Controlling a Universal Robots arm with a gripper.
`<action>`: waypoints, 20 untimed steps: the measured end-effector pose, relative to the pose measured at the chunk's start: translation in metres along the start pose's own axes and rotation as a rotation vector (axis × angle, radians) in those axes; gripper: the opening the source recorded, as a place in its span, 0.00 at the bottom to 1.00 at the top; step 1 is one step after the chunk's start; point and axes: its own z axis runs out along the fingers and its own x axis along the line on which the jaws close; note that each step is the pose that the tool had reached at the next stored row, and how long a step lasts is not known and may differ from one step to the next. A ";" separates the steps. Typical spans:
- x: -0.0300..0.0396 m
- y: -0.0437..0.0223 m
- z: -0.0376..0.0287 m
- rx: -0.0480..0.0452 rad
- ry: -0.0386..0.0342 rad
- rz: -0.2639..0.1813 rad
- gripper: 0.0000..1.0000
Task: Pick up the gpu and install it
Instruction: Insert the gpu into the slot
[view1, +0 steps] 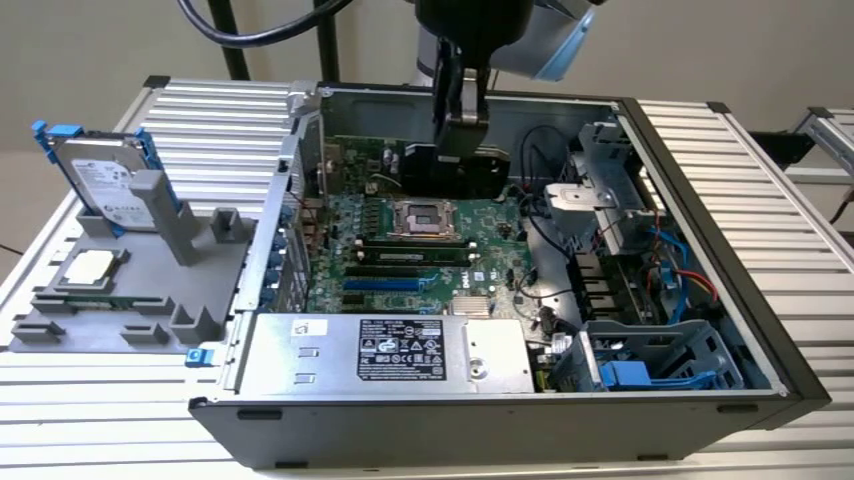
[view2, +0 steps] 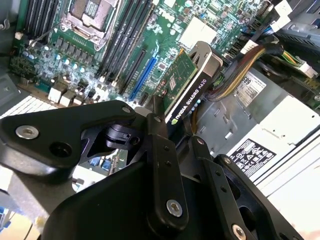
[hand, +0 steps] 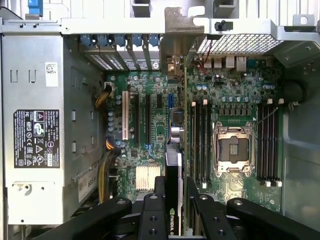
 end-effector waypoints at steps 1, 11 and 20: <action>0.0000 0.0000 0.0011 0.0022 -0.0001 0.000 0.00; -0.0003 -0.0004 0.0100 0.0204 0.0000 0.000 0.00; -0.0004 -0.0006 0.0165 0.0206 0.0000 0.000 0.00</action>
